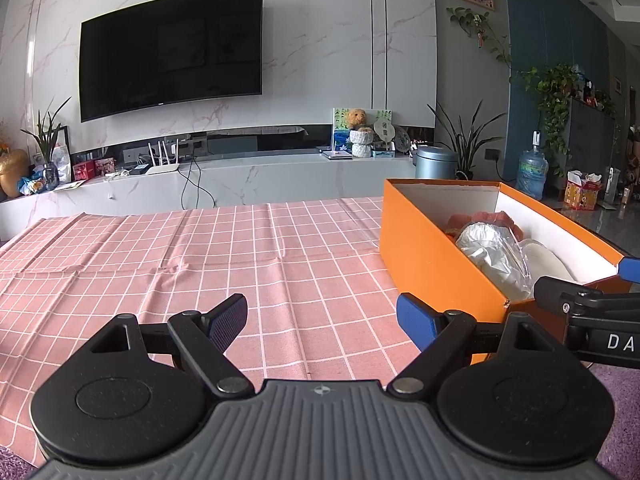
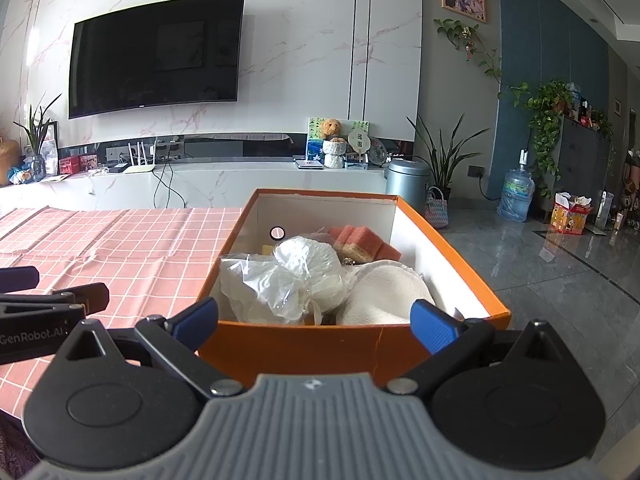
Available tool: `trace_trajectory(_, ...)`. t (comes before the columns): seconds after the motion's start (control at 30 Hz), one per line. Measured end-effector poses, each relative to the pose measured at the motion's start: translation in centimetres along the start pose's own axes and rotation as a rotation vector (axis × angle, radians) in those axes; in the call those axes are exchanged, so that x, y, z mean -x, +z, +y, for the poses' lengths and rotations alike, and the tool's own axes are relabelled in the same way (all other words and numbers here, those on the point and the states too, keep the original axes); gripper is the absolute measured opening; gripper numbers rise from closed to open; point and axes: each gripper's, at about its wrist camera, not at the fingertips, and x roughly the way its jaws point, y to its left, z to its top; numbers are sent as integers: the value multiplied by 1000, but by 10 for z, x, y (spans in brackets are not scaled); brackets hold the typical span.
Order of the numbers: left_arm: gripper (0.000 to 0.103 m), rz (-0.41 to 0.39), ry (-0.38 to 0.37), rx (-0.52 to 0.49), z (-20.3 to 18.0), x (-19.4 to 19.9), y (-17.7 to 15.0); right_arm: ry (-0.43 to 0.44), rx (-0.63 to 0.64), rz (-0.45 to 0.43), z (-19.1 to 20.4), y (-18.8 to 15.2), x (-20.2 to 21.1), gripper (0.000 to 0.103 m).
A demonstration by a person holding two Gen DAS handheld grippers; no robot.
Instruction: Organize soft objects
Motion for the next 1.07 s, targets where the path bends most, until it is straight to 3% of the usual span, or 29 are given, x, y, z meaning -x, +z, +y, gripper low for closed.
trace_trajectory(1.07,99,-6,6,-4,-1,4,1,3,-4,7,-1,0,0,100)
